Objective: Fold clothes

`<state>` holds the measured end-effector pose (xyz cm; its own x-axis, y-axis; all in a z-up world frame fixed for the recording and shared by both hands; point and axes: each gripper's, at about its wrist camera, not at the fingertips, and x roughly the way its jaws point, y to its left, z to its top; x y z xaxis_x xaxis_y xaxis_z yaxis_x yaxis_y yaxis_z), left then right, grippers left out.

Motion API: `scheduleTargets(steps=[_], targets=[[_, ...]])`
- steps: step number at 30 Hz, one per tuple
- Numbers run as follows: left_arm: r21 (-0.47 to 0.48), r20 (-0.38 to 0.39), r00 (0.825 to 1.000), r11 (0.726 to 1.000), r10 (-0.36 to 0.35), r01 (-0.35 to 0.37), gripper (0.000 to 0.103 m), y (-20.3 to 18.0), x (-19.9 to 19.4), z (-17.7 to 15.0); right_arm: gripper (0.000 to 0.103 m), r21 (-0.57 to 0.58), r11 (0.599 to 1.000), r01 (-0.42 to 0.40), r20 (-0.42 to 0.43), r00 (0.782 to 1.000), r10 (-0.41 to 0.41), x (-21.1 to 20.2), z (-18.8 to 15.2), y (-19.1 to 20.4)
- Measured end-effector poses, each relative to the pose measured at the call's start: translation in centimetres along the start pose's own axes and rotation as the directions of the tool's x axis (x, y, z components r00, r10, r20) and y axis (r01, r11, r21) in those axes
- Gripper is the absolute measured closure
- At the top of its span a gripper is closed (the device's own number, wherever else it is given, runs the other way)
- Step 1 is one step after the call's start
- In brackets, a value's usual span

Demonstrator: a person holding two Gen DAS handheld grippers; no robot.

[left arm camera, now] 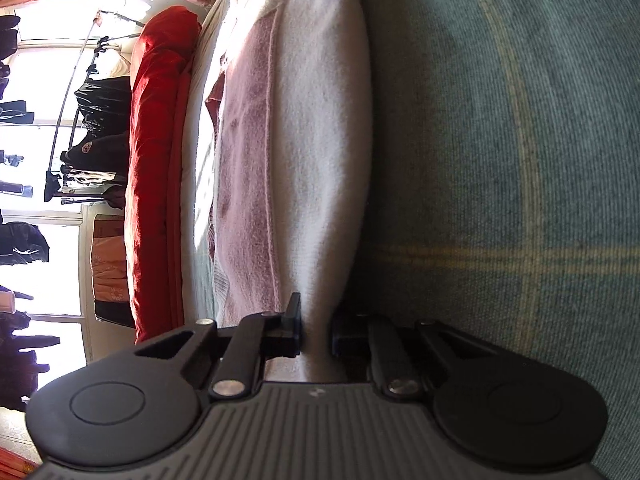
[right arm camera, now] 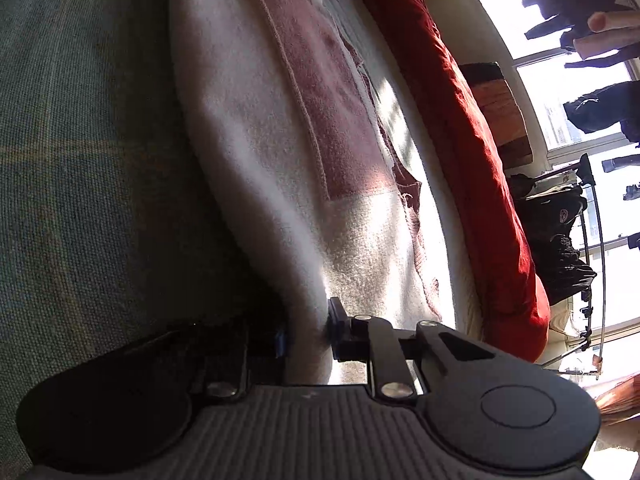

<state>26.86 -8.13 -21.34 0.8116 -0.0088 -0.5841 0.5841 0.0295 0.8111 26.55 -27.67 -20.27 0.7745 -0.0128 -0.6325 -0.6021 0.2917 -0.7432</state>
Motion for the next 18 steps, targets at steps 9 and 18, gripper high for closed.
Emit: scheduleTargets(steps=[9,18], targets=[[-0.037,0.024,0.999,0.999,-0.023,0.024,0.097,3.9,-1.0,-0.5,0.089,0.05,0.997,-0.062,0.004,0.998,0.062,-1.2,0.8,-3.5],[-0.025,0.043,0.997,0.998,-0.065,0.066,0.097,5.9,-4.7,-1.0,0.09,0.089,0.984,-0.154,0.017,0.988,0.153,-5.6,0.9,-5.6]])
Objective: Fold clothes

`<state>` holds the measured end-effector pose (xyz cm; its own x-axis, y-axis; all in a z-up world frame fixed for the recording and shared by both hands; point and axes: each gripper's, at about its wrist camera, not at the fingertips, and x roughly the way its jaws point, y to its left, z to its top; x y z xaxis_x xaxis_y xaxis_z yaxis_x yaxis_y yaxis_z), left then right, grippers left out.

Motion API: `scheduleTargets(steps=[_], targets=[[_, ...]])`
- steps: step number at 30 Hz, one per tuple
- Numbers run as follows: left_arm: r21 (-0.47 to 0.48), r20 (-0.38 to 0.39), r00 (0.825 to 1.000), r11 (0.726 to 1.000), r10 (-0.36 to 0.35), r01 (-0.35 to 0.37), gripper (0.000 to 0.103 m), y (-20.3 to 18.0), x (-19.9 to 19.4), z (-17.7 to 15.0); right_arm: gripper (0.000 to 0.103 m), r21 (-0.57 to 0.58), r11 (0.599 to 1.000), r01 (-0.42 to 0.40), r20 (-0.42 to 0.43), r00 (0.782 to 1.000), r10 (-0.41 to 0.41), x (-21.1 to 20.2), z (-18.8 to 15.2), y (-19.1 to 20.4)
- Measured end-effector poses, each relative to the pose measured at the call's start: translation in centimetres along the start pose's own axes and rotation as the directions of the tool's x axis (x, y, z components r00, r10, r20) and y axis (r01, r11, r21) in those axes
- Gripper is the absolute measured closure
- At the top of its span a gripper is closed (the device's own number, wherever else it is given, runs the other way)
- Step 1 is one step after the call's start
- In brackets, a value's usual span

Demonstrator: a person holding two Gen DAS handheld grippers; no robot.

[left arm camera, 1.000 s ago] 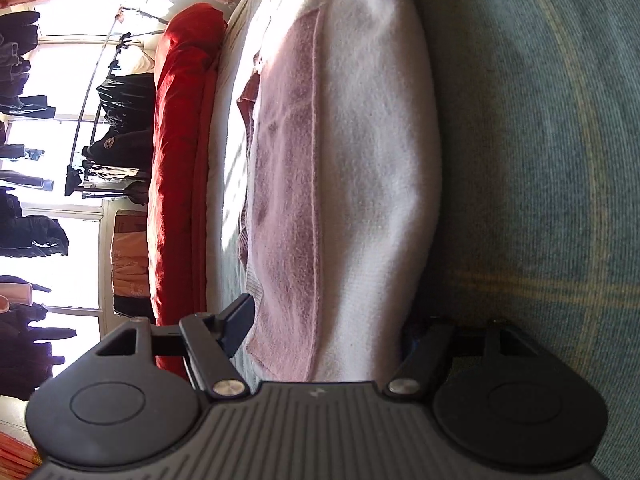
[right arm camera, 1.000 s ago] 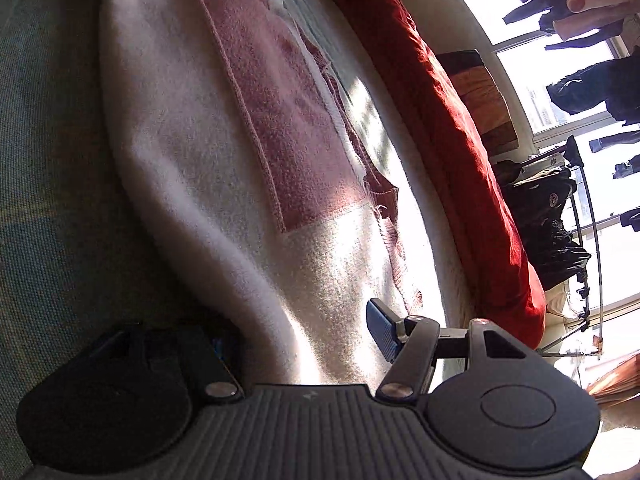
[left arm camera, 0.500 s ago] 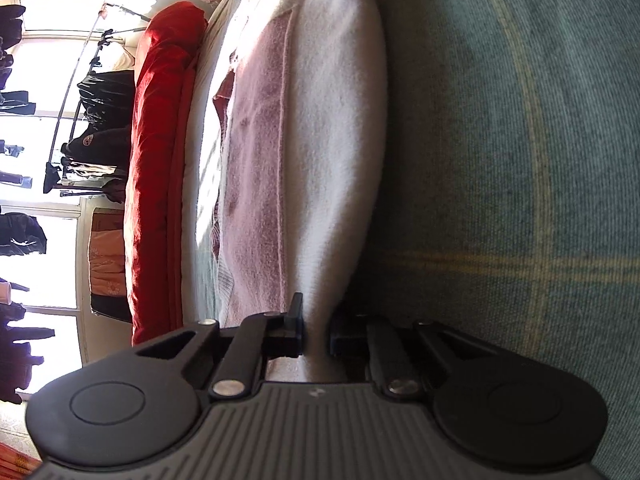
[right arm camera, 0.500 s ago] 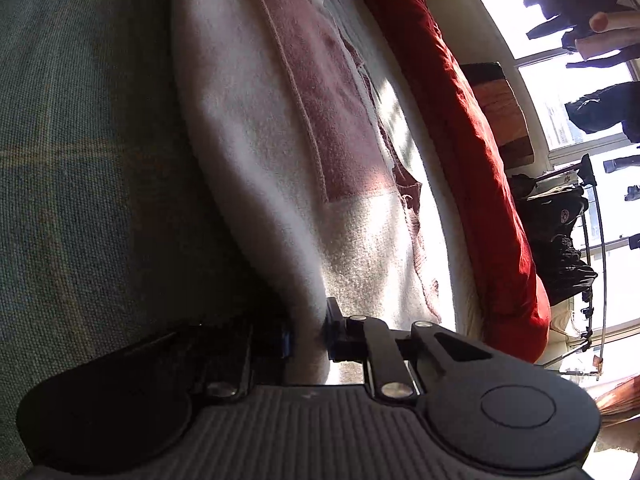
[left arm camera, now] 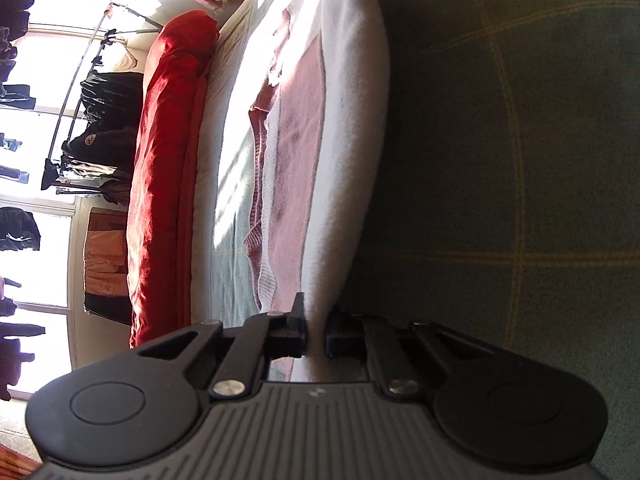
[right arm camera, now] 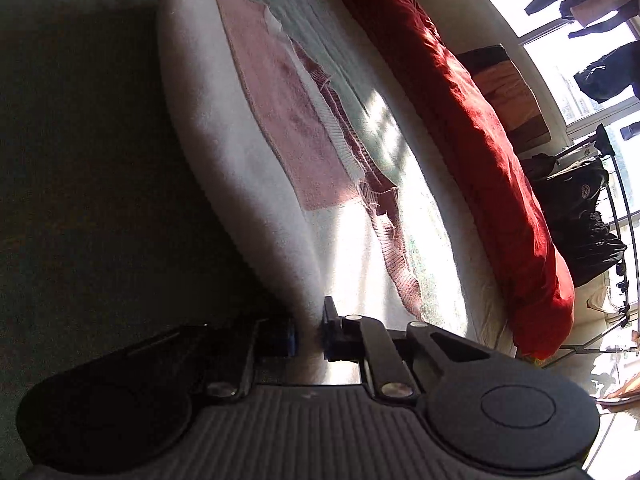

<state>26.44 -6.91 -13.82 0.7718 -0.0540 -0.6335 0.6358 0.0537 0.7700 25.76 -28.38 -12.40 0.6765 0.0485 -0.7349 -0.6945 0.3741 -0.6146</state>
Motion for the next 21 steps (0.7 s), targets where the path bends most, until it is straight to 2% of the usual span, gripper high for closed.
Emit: scheduleTargets(steps=[6,12,18,21], targets=[[0.018,0.009,0.998,0.998,-0.06,0.06,0.097,-1.8,-5.1,-0.4,0.09,-0.027,0.996,-0.09,-0.01,0.996,0.09,-4.0,0.2,1.0],[0.036,0.026,0.995,0.995,-0.094,0.093,0.097,-4.0,-9.4,-0.6,0.09,-0.023,0.99,-0.138,-0.019,0.99,0.137,-6.8,-0.1,1.6],[0.03,0.023,0.992,0.992,-0.127,0.126,0.097,-6.1,-11.0,-0.8,0.089,-0.01,0.981,-0.192,-0.049,0.98,0.191,-7.9,-0.6,3.0],[-0.002,0.016,0.982,0.982,-0.187,0.187,0.093,-6.2,-10.7,-0.9,0.088,0.028,0.973,-0.231,-0.09,0.968,0.232,-6.9,-0.8,3.1]])
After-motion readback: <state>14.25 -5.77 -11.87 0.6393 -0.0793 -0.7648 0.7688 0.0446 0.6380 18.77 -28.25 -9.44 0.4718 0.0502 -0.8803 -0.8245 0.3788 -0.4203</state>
